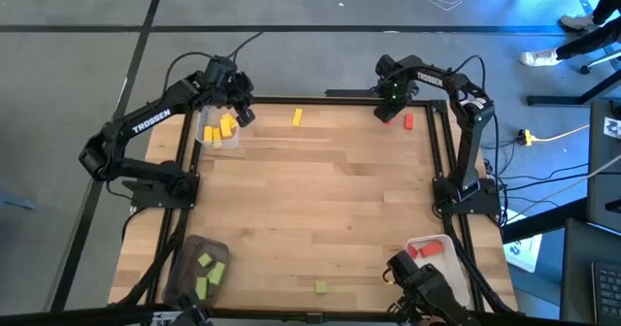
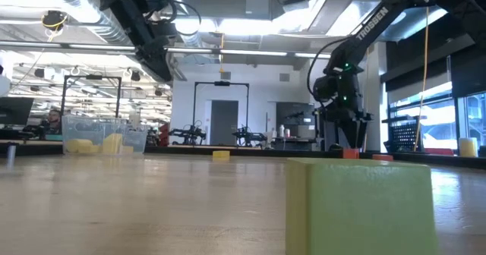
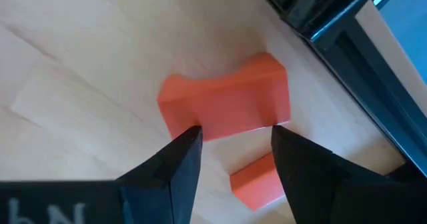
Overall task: Sort & place blocks by color
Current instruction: Put the orange block into the white bin
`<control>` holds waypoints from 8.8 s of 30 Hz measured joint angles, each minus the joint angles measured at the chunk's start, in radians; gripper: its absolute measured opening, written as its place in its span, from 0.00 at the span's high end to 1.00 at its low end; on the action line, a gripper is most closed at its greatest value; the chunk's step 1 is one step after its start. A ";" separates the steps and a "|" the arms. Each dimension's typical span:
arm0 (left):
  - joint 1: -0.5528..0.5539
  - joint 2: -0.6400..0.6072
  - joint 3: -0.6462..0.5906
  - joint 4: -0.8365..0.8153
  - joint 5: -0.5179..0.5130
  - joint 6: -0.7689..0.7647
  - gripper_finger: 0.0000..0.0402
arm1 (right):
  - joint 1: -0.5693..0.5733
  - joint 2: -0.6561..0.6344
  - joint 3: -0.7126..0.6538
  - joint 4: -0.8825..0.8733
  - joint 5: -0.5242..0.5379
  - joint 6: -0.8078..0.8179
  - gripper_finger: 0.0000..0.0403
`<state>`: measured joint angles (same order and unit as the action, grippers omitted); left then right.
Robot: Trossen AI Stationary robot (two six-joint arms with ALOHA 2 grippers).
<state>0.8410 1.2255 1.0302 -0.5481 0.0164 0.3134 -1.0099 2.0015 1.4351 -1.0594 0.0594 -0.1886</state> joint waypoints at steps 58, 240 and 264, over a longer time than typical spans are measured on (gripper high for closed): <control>0.001 -0.001 0.000 0.025 0.269 0.196 0.79 | 0.404 0.022 0.150 -0.053 -0.159 1.412 0.54; -0.024 -0.001 0.000 0.102 0.575 0.318 0.79 | 1.107 -0.504 -0.065 -0.512 -0.876 1.419 0.66; -0.119 -0.001 0.000 0.325 0.509 0.053 0.79 | 1.406 -0.648 -0.729 0.036 -1.019 1.526 0.66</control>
<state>0.7220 1.2247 1.0302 -0.2230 0.5249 0.3660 0.3959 1.3537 0.7065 -1.0237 -0.9596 1.3371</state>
